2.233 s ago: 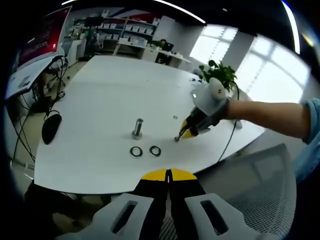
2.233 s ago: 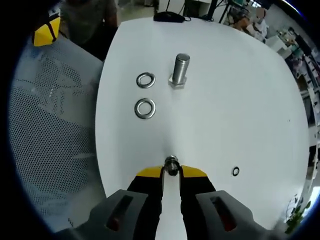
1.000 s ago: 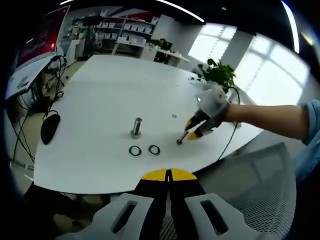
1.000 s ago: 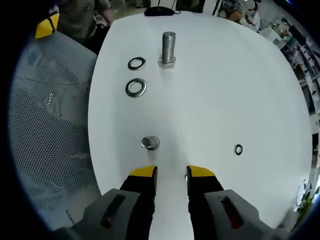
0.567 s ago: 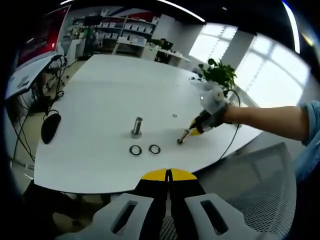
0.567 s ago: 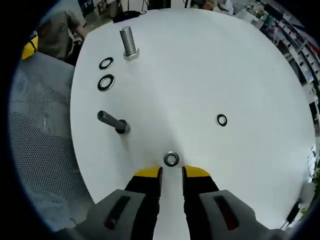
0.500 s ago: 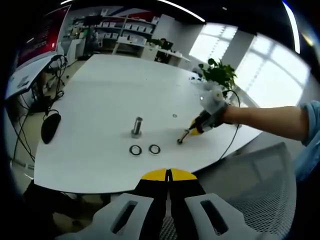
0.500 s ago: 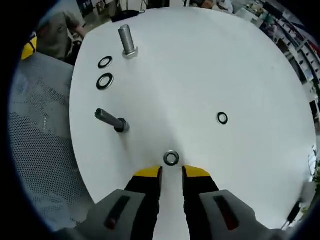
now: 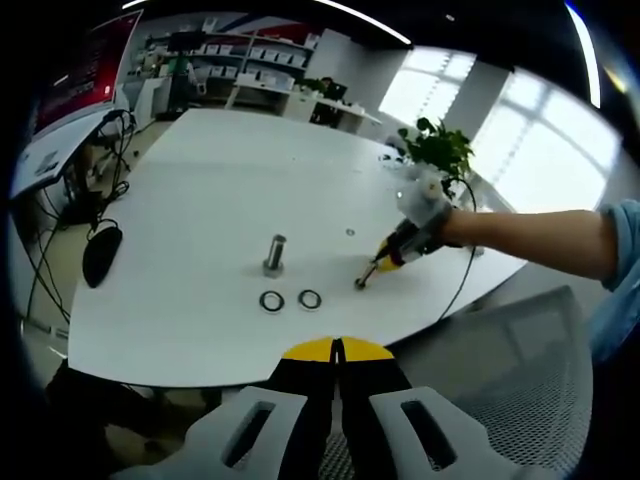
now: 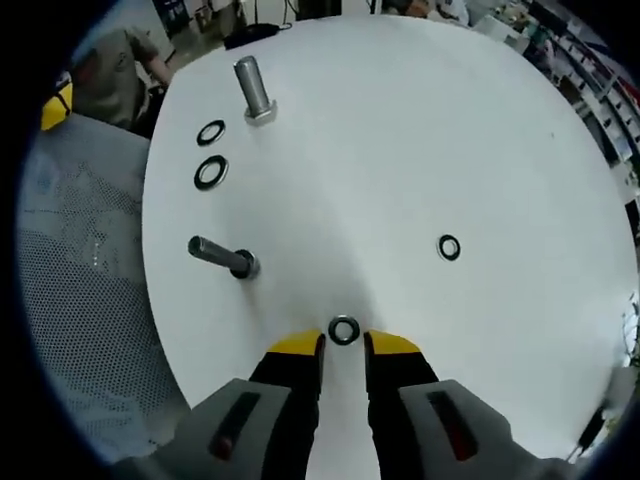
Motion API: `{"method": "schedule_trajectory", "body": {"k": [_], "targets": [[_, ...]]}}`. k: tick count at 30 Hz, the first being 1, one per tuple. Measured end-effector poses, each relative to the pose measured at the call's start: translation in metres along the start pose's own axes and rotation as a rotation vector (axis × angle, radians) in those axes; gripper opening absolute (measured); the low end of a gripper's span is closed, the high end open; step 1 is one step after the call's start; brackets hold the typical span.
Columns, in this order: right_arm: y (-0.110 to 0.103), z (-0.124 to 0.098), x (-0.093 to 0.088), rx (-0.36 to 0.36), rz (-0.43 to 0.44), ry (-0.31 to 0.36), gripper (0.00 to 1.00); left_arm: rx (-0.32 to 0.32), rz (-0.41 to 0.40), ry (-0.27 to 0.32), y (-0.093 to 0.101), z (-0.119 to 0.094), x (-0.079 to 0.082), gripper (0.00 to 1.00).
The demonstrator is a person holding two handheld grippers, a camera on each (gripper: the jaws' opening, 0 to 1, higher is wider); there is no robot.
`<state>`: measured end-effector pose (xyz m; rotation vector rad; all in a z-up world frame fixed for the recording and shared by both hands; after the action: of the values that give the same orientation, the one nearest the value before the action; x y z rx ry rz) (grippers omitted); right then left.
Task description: Place the washer onto the threaded stud by aligning its center hole with the stud, sliding it down to the base, and recovering from edge contact or off-axis alignment until the washer reaches the visible bottom stop.
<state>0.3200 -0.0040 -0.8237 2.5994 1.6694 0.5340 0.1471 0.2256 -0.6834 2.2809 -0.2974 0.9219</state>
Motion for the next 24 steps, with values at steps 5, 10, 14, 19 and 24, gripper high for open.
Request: {"method": "schedule_trajectory", "body": {"k": [5,10,14,19,24], "targets": [[0.0003,0.0007,0.0014,-0.011,0.002,0.005,0.15,0.001,-0.001,0.003,-0.0001,-0.0002,0.0003,0.00],[0.0002,0.0007,0.0014,-0.019,-0.008,0.009,0.14,0.001,-0.001,0.002,0.0002,-0.0002,0.0001,0.00],[0.0009,-0.0029,-0.0029,-0.037,-0.014,-0.020,0.02,0.000,0.000,-0.001,0.0002,-0.0001,-0.0002,0.00],[0.0007,-0.0005,-0.0018,-0.035,-0.012,-0.012,0.03,-0.002,0.001,-0.003,0.0002,0.0002,-0.0004,0.00],[-0.0069,-0.0003,0.0021,-0.020,-0.029,-0.013,0.03,-0.002,0.002,-0.008,0.0004,0.0004,-0.0009,0.00]]}}
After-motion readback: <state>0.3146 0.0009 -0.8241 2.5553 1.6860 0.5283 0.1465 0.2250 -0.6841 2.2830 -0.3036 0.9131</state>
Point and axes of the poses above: the point that each gripper's makers call its tool centre point, and the gripper's own axes: z roughly forward along the fingers, y roughly to its right, x roughly out of its top, the point moved 2 cm from there along -z, roughly backward along the fingers, and after that the axes turned 11 degrees about -x, right-handed, at the moved point
